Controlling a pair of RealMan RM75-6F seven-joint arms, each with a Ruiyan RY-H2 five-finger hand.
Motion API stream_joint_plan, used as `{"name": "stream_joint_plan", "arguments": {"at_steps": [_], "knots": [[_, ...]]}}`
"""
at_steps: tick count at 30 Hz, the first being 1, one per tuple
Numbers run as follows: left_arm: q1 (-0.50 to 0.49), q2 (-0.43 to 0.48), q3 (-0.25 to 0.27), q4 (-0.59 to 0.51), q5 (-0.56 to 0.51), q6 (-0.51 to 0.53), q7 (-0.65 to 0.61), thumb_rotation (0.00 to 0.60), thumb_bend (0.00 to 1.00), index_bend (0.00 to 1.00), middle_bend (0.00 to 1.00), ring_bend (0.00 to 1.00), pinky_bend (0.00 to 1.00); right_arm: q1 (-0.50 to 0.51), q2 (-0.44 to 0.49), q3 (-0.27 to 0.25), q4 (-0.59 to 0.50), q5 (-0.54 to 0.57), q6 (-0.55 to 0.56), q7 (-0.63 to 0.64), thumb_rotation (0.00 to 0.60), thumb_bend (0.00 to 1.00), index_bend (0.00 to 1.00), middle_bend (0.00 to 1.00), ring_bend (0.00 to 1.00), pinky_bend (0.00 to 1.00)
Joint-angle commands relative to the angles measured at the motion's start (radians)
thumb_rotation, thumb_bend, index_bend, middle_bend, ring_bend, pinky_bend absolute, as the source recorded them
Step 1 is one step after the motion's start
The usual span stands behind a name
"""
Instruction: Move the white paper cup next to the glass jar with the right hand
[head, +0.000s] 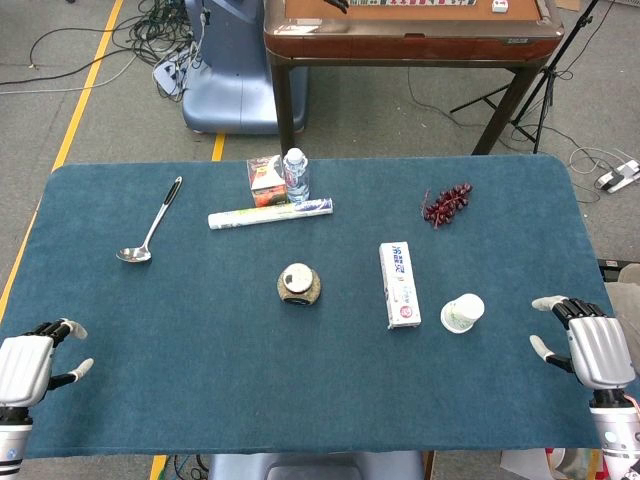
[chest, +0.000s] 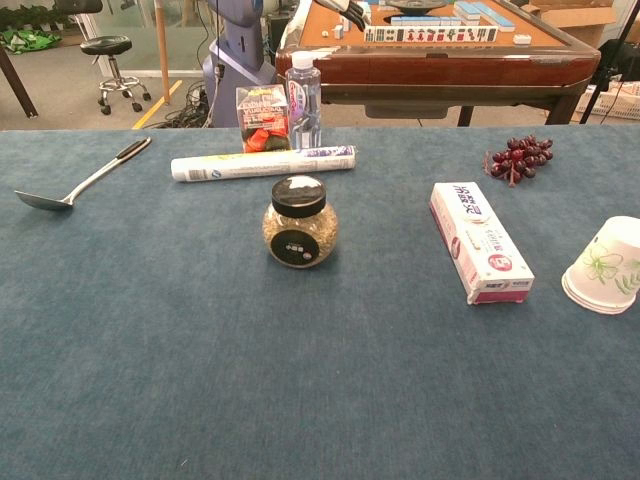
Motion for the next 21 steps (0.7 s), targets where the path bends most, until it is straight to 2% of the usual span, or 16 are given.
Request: {"name": "stream_joint_plan", "arguments": {"at_steps": [1, 8, 10, 12, 14, 15, 18, 21], "knots": [[0.000, 0.001, 0.003, -0.005, 0.002, 0.000, 0.004, 0.600, 0.09, 0.50, 0.48, 0.49, 0.66, 0.000, 0.002, -0.002, -0.006, -0.005, 0.002, -0.004, 0.600, 0.21, 0.39, 0.41, 0.38, 0.44], [0.011, 0.014, 0.005, -0.016, -0.013, 0.003, -0.001, 0.600, 0.09, 0.50, 0.48, 0.49, 0.66, 0.021, -0.002, -0.005, -0.006, -0.012, -0.031, 0.030, 0.600, 0.21, 0.39, 0.38, 0.37, 0.44], [0.018, 0.020, 0.006, -0.019, -0.017, 0.010, -0.006, 0.600, 0.09, 0.50, 0.48, 0.49, 0.66, 0.031, 0.001, -0.009, -0.011, -0.008, -0.057, 0.042, 0.600, 0.27, 0.38, 0.35, 0.34, 0.44], [0.022, 0.025, 0.005, -0.020, -0.020, 0.015, -0.014, 0.600, 0.09, 0.50, 0.48, 0.49, 0.66, 0.044, 0.017, -0.018, -0.027, 0.012, -0.108, 0.041, 0.600, 0.43, 0.35, 0.32, 0.30, 0.43], [0.025, 0.029, 0.005, -0.023, -0.021, 0.018, -0.021, 0.600, 0.09, 0.50, 0.48, 0.49, 0.66, 0.061, 0.041, -0.023, -0.051, 0.038, -0.166, 0.022, 0.600, 0.65, 0.25, 0.25, 0.23, 0.39], [0.026, 0.032, 0.005, -0.025, -0.018, 0.021, -0.026, 0.600, 0.09, 0.50, 0.48, 0.49, 0.66, 0.076, 0.059, -0.026, -0.069, 0.055, -0.210, 0.009, 0.600, 0.72, 0.20, 0.22, 0.19, 0.37], [0.029, 0.036, 0.004, -0.029, -0.012, 0.031, -0.033, 0.600, 0.09, 0.50, 0.48, 0.49, 0.66, 0.121, 0.111, -0.024, -0.121, 0.104, -0.320, -0.021, 0.600, 0.87, 0.08, 0.13, 0.11, 0.30], [0.032, 0.039, 0.005, -0.035, -0.012, 0.033, -0.035, 0.600, 0.09, 0.50, 0.48, 0.49, 0.66, 0.158, 0.145, -0.012, -0.154, 0.142, -0.385, -0.039, 0.600, 0.98, 0.01, 0.08, 0.07, 0.26]]}}
